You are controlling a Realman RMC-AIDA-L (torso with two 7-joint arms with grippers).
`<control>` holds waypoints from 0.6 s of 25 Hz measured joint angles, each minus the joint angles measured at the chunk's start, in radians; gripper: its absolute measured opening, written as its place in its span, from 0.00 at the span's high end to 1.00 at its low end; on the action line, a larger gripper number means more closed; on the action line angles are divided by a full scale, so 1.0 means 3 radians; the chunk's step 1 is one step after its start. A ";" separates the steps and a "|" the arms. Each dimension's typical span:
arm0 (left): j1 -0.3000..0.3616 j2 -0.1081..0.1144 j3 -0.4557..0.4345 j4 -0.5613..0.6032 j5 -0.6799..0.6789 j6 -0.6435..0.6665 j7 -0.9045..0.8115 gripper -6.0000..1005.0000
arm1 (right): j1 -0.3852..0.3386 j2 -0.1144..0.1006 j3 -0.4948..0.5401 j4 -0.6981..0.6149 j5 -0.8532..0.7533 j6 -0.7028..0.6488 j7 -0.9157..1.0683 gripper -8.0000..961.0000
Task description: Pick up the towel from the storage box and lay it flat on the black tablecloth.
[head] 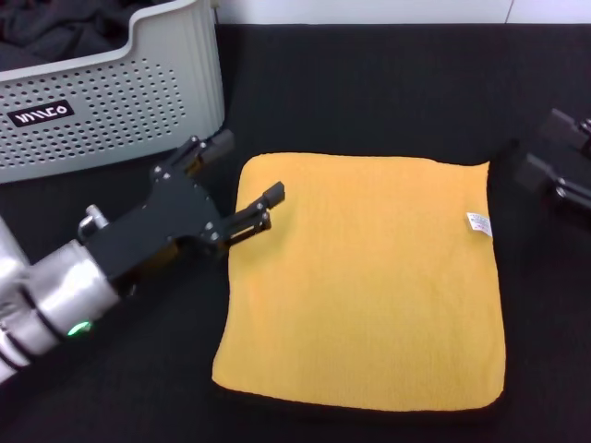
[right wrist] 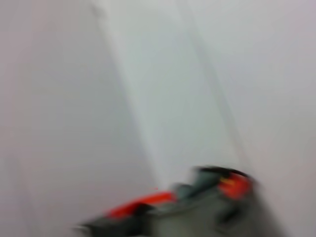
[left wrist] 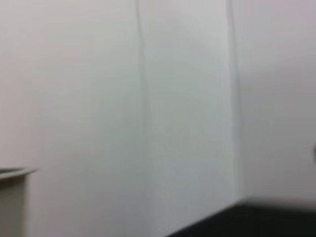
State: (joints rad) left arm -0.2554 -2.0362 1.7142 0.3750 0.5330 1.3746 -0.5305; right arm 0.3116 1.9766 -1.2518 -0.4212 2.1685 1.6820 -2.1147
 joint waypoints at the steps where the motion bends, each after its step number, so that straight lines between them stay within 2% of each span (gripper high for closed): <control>1: -0.0003 0.0034 -0.0007 -0.0017 0.0064 0.0173 -0.0229 0.19 | 0.0001 -0.0012 -0.0003 -0.0028 -0.0025 0.0107 -0.0001 0.17; 4: -0.0033 0.0159 -0.0014 -0.0036 0.0263 0.0635 -0.0844 0.14 | -0.0014 -0.0048 -0.0054 -0.0290 -0.0136 0.0329 0.0043 0.13; 7: -0.0083 0.0247 -0.0011 -0.0023 0.0432 0.1024 -0.1109 0.12 | -0.0137 -0.0052 -0.0104 -0.0803 -0.0410 0.0352 0.0176 0.09; 12: -0.0183 0.0318 -0.0014 -0.0020 0.0593 0.1387 -0.1366 0.12 | -0.0364 -0.0036 -0.0158 -0.1595 -0.0687 0.0358 0.0417 0.09; 15: -0.0207 0.0322 -0.0031 -0.0019 0.0654 0.1455 -0.1363 0.12 | -0.0424 -0.0054 -0.0221 -0.1938 -0.0824 0.0376 0.0500 0.09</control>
State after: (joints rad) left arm -0.3175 -1.9395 1.7050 0.3694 0.7291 1.8111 -0.9395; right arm 0.1844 1.9604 -1.3180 -1.0026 1.9215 1.7949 -1.9648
